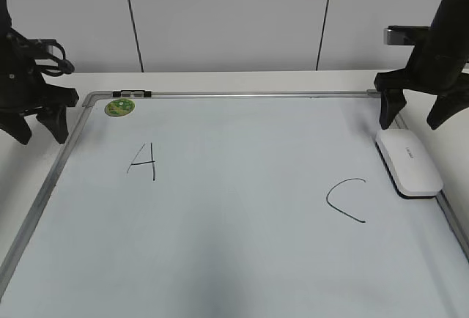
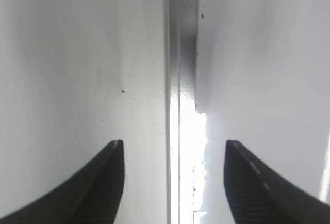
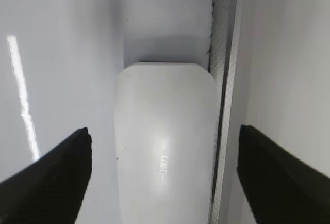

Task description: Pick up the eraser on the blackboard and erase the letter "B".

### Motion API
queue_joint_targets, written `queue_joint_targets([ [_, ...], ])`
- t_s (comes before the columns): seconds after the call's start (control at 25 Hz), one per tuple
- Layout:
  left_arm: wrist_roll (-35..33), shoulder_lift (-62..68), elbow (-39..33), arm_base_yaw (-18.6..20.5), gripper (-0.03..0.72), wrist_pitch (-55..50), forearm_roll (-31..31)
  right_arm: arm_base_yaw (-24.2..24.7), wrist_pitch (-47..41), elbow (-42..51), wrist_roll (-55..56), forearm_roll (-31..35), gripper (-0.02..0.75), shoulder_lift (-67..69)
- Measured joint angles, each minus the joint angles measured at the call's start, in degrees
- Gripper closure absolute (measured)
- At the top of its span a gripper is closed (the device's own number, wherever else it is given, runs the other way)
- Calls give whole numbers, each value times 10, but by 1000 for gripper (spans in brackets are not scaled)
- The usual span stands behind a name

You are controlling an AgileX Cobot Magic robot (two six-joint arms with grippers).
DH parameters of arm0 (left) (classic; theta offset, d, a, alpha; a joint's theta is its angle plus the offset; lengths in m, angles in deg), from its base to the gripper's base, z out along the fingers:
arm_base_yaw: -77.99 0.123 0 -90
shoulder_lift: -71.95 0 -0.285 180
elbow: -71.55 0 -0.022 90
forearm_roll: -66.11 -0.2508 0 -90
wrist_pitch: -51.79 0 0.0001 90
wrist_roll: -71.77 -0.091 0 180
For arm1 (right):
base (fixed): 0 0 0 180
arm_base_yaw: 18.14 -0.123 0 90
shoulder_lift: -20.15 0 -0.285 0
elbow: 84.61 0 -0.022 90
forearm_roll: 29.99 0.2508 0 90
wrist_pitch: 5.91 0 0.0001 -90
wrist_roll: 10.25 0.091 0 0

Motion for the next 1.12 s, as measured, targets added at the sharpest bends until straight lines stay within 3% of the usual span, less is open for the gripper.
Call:
queue_joint_targets([
  [0.12, 0, -18, 3, 0, 195, -16, -9, 0, -1, 0, 11, 0, 104, -8],
  [0.32, 0, -42, 4, 0, 190, -38, -12, 0, -2, 0, 22, 0, 191, -30],
  [0.64, 0, -109, -10, 0, 190, -41, -17, 0, -3, 40, 28, -1, 214, -105],
  [0.88, 0, -194, -106, 0, 190, -3, -17, -22, 9, 177, 31, -1, 215, -187],
  [1.12, 0, -305, -228, 0, 190, 46, -22, -50, 106, 308, 46, 0, 215, -274],
])
